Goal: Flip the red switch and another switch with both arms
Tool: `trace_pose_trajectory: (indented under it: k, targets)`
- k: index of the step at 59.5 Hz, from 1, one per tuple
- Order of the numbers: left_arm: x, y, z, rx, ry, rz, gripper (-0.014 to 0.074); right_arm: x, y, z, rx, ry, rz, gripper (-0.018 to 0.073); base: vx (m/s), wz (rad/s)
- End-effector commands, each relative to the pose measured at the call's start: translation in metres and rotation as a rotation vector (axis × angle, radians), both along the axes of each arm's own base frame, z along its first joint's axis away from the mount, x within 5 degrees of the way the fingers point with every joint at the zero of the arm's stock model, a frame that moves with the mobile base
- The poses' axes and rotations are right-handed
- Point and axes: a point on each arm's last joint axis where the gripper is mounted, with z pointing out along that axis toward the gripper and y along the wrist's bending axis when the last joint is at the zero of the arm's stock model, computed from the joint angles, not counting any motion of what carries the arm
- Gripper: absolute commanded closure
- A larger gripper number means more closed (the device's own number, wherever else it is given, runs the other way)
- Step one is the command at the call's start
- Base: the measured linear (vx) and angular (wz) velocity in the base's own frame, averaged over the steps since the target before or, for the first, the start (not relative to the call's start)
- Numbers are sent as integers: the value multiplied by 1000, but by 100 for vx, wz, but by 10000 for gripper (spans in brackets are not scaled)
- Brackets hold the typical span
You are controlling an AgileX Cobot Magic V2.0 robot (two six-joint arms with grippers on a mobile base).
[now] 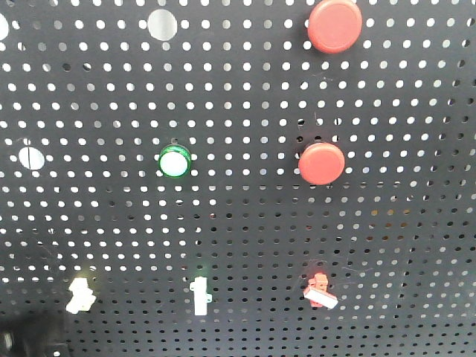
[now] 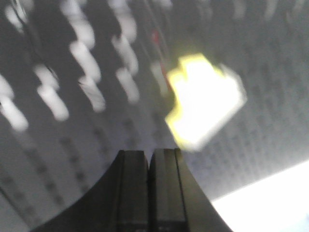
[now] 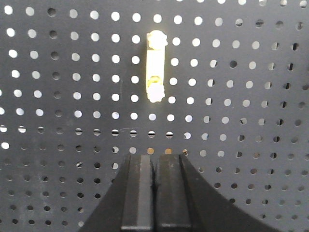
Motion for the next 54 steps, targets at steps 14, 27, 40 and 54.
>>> trace_pose_trajectory:
  k: [14, 27, 40, 54]
  targets:
    - [-30, 11, 48, -110, -255, -1, 594, 0, 2, 19, -15, -119, 22, 566, 0, 0]
    - [-47, 17, 59, -139, -333, -1, 594, 8, 24, 17, 5, -101, 217, 566, 0, 0]
    - [-48, 17, 60, -139, -334, -1, 594, 27, 64, 6, -27, -51, 465, 566, 0, 0]
    - [-48, 17, 60, -139, -334, -1, 594, 58, 102, 10, -41, 3, 589, 566, 0, 0]
